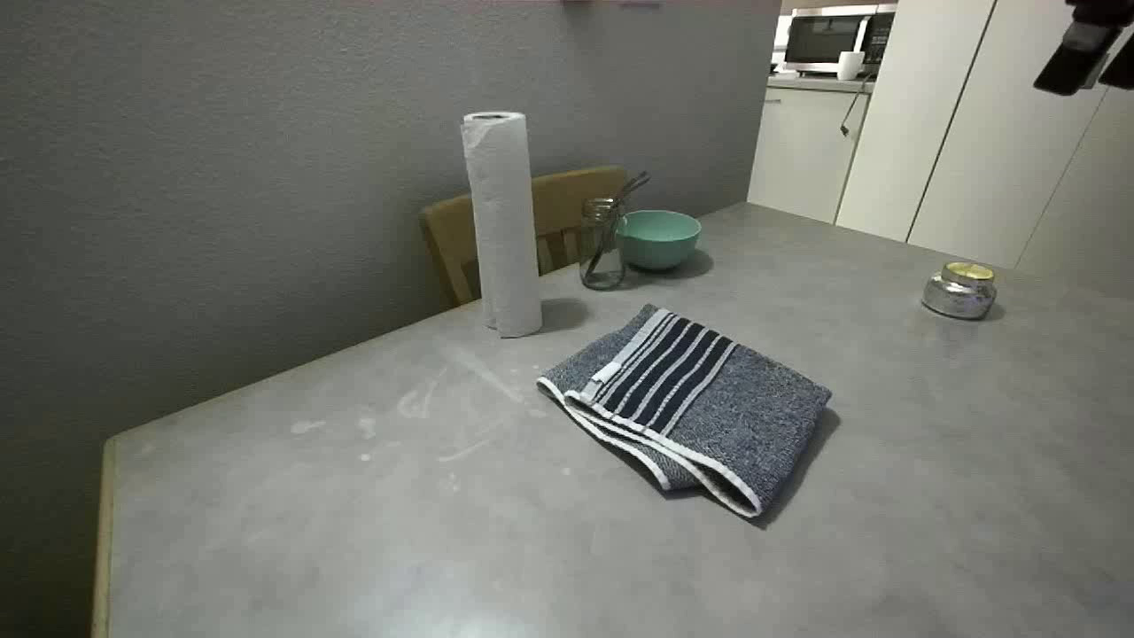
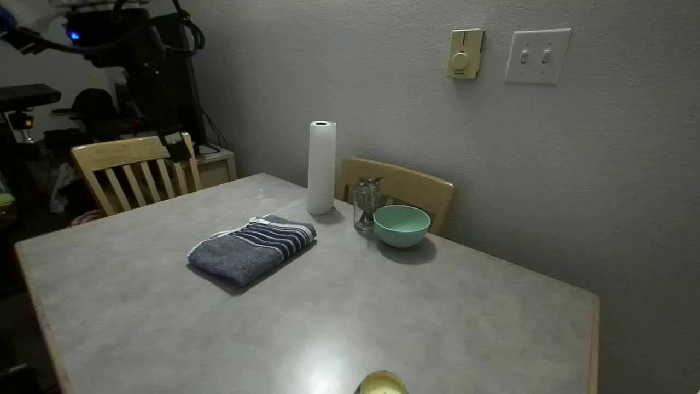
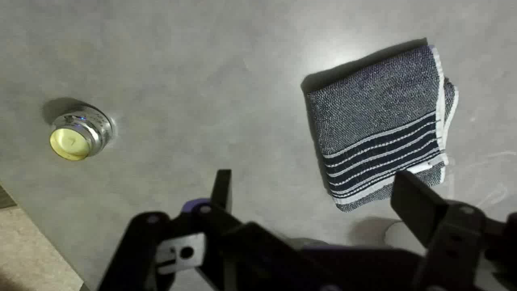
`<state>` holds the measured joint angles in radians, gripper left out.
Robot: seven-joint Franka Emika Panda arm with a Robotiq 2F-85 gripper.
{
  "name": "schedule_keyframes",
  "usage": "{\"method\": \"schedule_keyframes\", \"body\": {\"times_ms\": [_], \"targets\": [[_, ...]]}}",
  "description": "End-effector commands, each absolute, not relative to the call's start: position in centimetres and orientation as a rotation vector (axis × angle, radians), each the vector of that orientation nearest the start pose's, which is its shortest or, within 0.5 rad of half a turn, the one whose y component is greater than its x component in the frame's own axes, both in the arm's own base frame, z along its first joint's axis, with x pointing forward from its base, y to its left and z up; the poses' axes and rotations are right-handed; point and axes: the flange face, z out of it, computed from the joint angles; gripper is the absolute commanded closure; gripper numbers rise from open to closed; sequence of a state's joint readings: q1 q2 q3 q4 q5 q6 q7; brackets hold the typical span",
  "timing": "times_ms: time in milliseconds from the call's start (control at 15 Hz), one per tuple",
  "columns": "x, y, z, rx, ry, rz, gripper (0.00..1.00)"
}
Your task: Unfold the towel
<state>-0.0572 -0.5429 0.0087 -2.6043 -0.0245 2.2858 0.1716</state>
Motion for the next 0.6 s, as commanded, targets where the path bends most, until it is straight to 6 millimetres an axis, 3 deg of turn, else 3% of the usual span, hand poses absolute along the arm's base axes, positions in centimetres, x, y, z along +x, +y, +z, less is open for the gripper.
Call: {"method": "schedule_keyframes", "body": {"times_ms": [0,267,533], "targets": [[39.4,-2.0,45.4,-3.116,0.323,-0.353,0.00],[40.2,-0.5,43.4,-3.117,0.190,-0.300,0.00],[41.1,2.9,39.2,-3.103,0.034,-0.146,0.00]]}}
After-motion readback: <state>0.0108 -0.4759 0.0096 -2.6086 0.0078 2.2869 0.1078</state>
